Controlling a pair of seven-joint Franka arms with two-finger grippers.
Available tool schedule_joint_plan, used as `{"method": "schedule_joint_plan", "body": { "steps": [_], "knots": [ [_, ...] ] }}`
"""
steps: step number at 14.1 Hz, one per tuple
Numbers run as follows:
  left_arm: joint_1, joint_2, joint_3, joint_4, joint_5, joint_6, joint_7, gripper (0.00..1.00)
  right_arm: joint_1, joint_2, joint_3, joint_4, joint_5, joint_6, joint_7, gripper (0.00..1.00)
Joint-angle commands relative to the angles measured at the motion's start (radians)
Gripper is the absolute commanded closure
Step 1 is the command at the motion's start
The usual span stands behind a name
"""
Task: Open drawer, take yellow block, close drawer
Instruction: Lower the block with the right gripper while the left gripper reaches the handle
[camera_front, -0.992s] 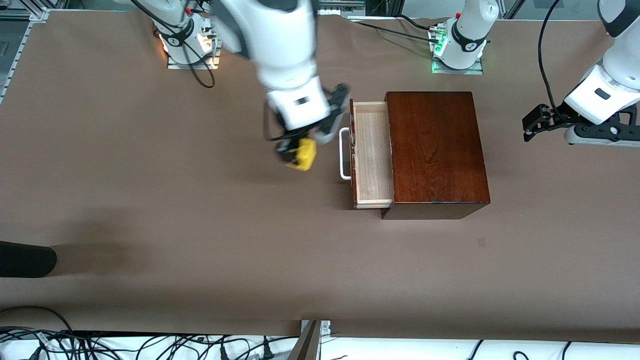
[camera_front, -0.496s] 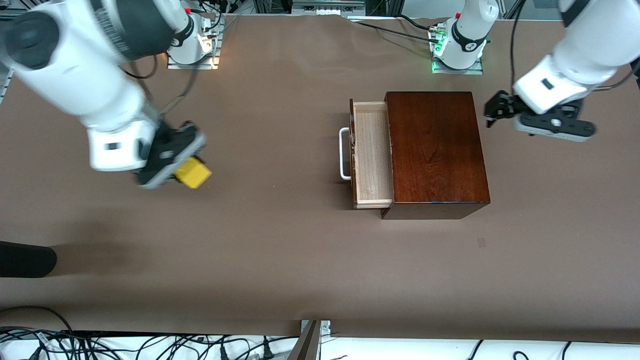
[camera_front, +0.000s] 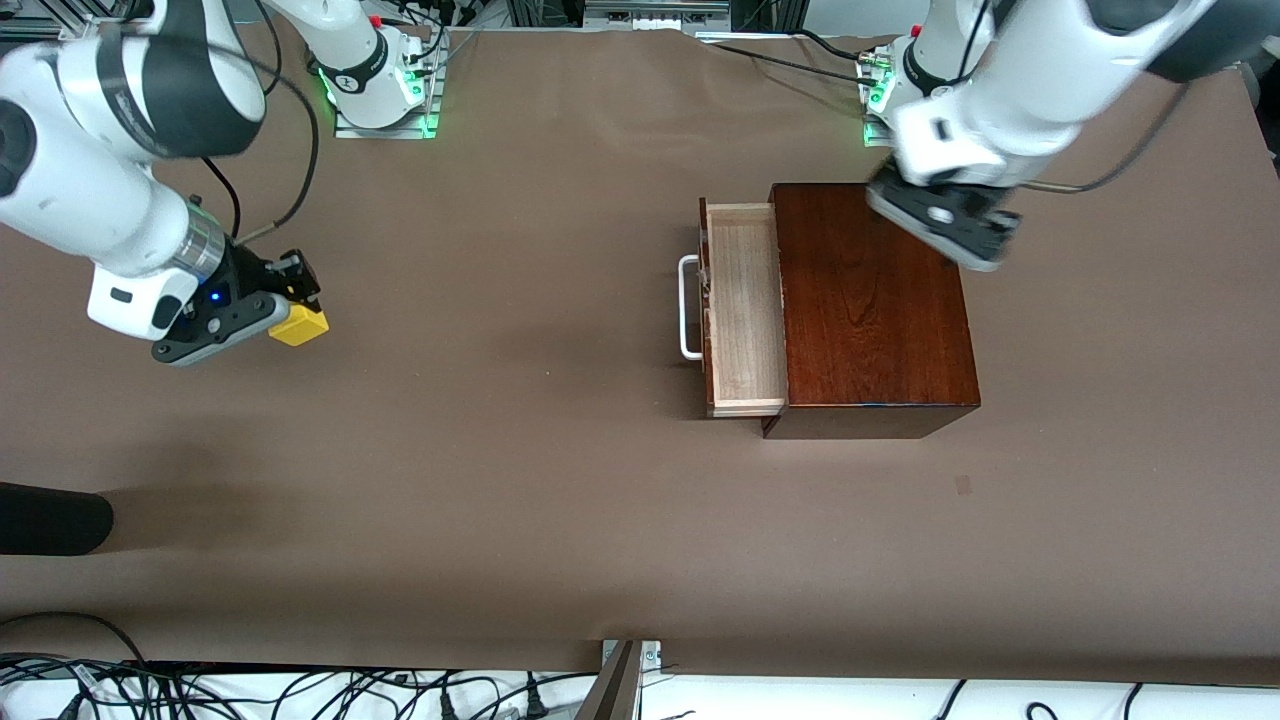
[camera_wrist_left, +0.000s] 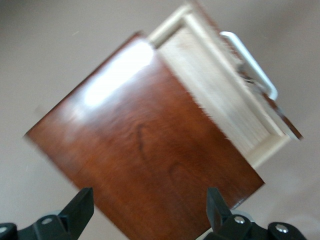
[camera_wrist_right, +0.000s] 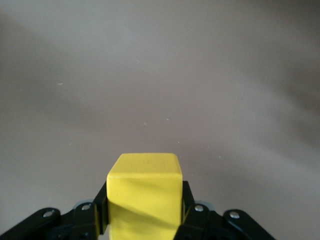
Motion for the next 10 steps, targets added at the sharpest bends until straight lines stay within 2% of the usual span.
{"method": "schedule_joint_plan", "body": {
  "steps": [1,5,8,10],
  "knots": [
    [-0.128,0.134,0.001,0.132,-0.014,-0.023,0.147,0.0,-0.016,-0.019,-0.001,-0.194,0.02,0.201,0.079,1.0],
    [-0.314,0.377,0.001,0.317,-0.005,0.02,0.182,0.0,-0.028,0.07,-0.001,-0.317,0.02,0.454,0.154,1.0],
    [-0.377,0.467,0.001,0.313,0.029,0.208,0.191,0.0,-0.031,0.151,-0.001,-0.327,0.021,0.543,0.203,1.0],
    [-0.402,0.535,0.001,0.31,0.113,0.277,0.251,0.0,-0.033,0.188,-0.001,-0.327,0.02,0.573,0.22,1.0]
  ]
}}
